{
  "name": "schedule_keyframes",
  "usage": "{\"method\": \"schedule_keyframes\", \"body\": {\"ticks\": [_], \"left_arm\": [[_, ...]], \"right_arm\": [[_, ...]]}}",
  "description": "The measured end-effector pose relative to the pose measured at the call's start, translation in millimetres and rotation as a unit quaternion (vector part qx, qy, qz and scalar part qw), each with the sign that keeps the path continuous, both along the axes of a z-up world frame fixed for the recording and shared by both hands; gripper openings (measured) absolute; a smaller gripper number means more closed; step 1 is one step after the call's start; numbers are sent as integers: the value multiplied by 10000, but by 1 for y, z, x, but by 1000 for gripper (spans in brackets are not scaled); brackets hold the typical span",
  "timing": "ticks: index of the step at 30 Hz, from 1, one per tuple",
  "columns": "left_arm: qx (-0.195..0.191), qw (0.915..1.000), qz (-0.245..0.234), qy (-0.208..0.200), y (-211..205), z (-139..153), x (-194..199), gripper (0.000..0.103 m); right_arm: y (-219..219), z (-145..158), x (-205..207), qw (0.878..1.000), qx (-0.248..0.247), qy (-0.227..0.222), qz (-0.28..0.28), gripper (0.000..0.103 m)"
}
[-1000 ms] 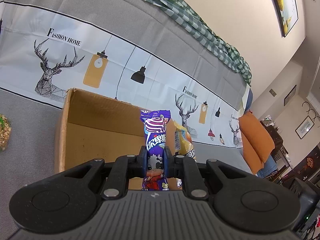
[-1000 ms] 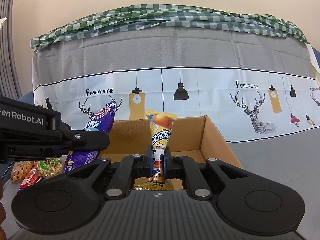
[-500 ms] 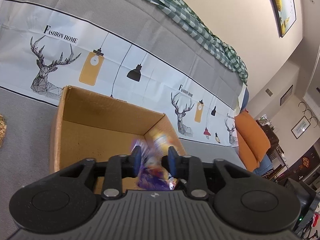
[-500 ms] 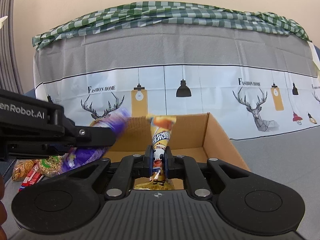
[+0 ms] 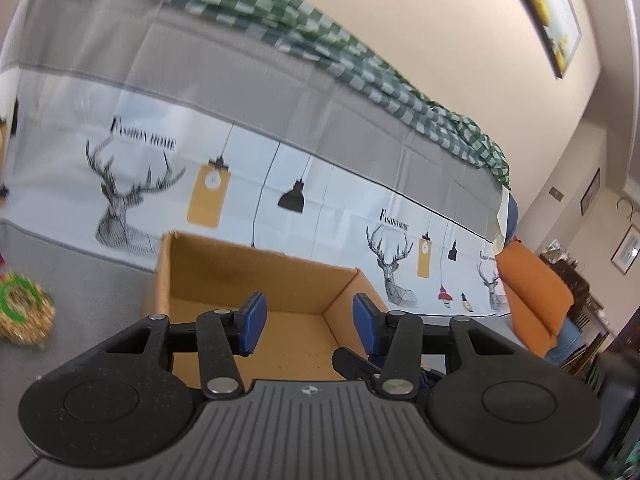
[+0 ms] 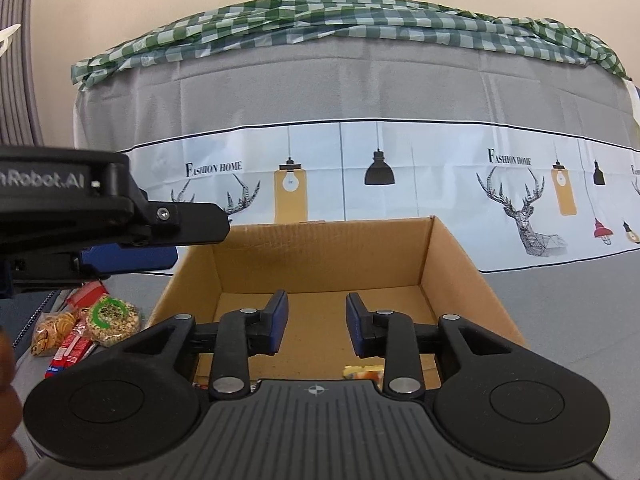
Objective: Organize snacks
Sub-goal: 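Open both tools to drop the snacks into the box, then move both tools back toward the red snack packets on the sofa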
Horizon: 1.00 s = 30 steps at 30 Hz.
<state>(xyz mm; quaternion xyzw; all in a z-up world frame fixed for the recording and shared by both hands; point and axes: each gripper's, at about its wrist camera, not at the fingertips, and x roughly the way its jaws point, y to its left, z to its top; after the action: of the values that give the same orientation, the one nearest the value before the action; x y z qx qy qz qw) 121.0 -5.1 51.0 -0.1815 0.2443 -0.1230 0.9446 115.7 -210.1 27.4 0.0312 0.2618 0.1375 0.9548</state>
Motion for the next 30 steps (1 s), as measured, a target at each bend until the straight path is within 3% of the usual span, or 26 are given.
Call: {"method": "schedule_keyframes", "body": {"ticks": [4, 6, 9, 13, 20, 22, 27, 30], "left_arm": [[523, 9984, -82, -213, 4, 4, -17, 45], [754, 9970, -107, -129, 11, 8, -22, 28], [787, 9969, 36, 7, 34, 14, -35, 15], [1351, 9902, 346, -25, 66, 20, -61, 12], [1817, 9754, 1225, -239, 135, 8, -112, 12], [1774, 9738, 1402, -243, 150, -1, -124, 12], [998, 9760, 1934, 104, 192, -27, -134, 12], [927, 9759, 1966, 190, 201, -42, -131, 12]], "right_arm": [[7, 3, -5, 9999, 103, -34, 56, 34], [10, 4, -8, 9998, 179, -27, 91, 34], [15, 5, -13, 9993, 319, -34, 195, 34], [19, 8, -19, 9978, 561, -46, 349, 34], [32, 10, -33, 9945, 808, -190, 641, 27], [40, 12, -41, 9935, 785, -305, 761, 27], [63, 14, -57, 9901, 760, -409, 1103, 27], [77, 14, -65, 9888, 703, -469, 1226, 27]]}}
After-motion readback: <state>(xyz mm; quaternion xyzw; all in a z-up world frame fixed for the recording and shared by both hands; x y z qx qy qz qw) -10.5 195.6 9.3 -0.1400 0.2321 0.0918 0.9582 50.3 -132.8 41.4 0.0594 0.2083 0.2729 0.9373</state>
